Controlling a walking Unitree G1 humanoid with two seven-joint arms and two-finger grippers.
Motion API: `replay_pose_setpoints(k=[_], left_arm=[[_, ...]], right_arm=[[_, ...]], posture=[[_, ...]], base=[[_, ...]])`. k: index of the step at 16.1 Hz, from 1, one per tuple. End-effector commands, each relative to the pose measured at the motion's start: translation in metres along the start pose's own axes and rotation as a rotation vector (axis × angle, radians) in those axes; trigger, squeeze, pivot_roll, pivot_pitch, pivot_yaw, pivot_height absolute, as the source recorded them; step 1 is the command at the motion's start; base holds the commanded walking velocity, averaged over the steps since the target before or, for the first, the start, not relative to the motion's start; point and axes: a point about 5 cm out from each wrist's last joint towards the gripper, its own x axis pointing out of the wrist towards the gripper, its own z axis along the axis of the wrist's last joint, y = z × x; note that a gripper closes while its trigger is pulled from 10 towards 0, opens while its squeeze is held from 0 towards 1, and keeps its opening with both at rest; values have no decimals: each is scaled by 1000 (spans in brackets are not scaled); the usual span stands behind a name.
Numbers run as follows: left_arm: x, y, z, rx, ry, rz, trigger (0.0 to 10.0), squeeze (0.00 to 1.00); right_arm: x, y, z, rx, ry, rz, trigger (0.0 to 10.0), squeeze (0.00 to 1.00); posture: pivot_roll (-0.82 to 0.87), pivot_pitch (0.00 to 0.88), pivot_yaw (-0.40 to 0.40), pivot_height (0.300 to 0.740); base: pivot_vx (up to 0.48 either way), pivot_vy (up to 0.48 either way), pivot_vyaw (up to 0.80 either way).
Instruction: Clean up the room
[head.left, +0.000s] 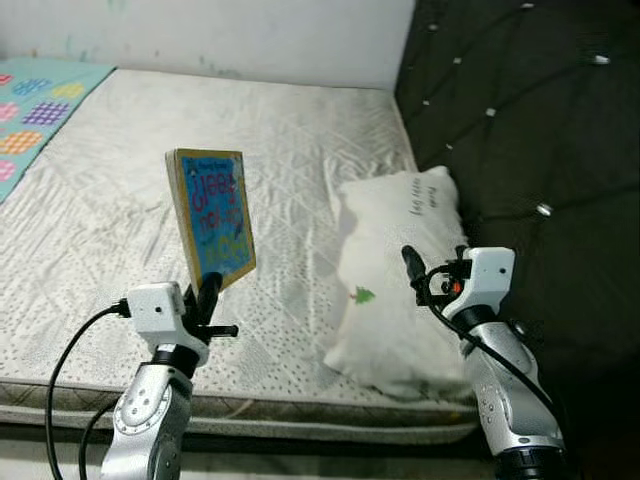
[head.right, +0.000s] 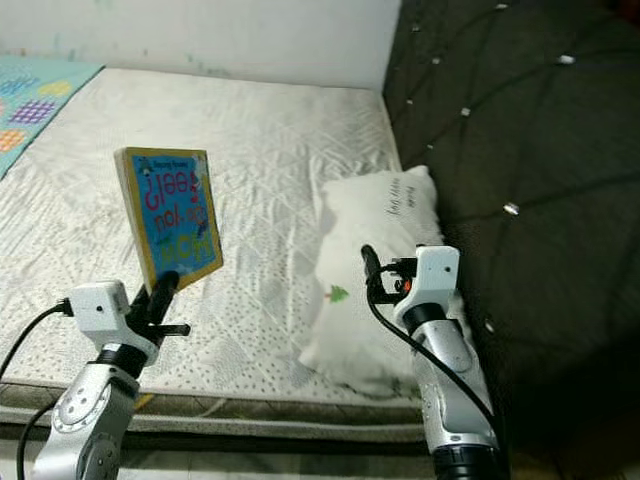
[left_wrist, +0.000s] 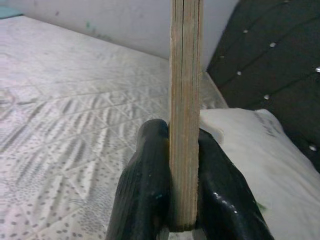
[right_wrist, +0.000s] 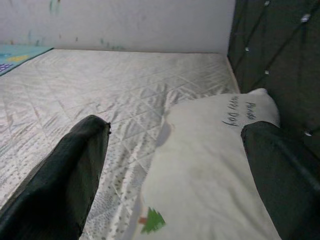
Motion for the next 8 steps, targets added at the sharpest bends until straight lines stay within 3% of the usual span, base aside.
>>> replay_pose_setpoints(k=[1,6,8], left_arm=[[1,-5,12,5,-65,-32,10000,0],[2,-5,11,2,-62,-32,10000,0],[2,-5,10,-1,-51,-21,10000,0]], right_arm=[[-1,-3,1,-10,-4,-5,10000,0],[0,-3,1,-15,-3,-2,10000,0],[0,-3,1,-18,-5,-1,10000,0]], posture=[[-11,92,-46,740],[-11,89,-46,740],[-11,86,-47,740]], base=[[307,0,0],[292,0,0],[0,0,0]])
